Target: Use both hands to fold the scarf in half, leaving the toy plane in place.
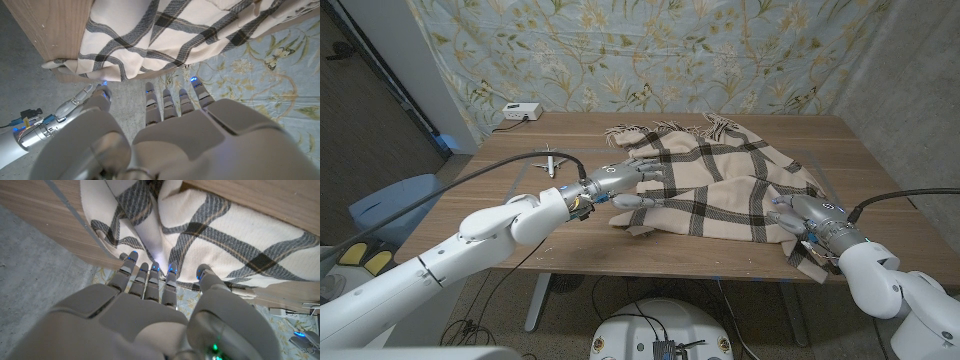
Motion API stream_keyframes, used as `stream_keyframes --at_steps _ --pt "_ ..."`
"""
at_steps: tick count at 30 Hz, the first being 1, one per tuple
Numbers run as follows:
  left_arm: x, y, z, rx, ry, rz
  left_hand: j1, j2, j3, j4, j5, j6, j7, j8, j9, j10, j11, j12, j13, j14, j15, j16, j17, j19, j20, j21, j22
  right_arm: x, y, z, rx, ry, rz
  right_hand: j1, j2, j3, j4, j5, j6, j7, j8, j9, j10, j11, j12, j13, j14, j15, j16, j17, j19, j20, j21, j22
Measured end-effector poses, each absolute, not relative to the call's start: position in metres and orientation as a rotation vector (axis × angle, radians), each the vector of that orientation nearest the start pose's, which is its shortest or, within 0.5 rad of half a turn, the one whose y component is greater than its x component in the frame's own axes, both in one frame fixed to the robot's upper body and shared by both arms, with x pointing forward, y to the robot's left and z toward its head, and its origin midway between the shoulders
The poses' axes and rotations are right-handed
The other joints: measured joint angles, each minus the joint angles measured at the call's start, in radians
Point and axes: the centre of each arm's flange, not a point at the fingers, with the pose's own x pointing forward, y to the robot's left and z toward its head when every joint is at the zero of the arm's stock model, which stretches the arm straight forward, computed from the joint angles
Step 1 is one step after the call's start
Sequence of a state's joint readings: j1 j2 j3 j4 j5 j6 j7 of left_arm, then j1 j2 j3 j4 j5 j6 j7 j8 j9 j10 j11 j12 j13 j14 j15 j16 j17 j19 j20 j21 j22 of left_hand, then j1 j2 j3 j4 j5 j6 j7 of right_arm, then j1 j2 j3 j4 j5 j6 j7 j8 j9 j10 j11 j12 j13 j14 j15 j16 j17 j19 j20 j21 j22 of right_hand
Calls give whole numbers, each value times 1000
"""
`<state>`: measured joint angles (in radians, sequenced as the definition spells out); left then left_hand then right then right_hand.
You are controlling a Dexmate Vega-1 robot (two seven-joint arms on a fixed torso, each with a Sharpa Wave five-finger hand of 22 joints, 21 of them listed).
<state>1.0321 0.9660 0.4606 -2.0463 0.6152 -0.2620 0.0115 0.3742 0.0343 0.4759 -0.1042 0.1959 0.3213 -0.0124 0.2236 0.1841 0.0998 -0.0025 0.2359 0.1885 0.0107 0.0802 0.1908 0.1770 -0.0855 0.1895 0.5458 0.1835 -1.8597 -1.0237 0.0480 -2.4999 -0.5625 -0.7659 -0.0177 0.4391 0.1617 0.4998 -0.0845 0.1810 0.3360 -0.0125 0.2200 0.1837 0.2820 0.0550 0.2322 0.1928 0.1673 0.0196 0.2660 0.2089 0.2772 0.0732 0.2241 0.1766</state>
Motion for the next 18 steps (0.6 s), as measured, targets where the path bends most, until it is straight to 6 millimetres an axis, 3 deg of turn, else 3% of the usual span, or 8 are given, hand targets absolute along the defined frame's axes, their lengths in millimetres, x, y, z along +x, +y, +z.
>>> stream_keyframes --at_steps 18 --pt "488 147 -30 1635 -1045 -411 12 -12 -6 -19 0 18 -3 0 0 6 -6 0 0 5 -5 0 0 16 -5 -7 0 411 -314 -120 -1497 -23 -137 33 -11 -2 -34 0 -35 -9 -24 0 -38 -19 -23 0 -32 -11 -26 -5 -13 -2 -8 0"
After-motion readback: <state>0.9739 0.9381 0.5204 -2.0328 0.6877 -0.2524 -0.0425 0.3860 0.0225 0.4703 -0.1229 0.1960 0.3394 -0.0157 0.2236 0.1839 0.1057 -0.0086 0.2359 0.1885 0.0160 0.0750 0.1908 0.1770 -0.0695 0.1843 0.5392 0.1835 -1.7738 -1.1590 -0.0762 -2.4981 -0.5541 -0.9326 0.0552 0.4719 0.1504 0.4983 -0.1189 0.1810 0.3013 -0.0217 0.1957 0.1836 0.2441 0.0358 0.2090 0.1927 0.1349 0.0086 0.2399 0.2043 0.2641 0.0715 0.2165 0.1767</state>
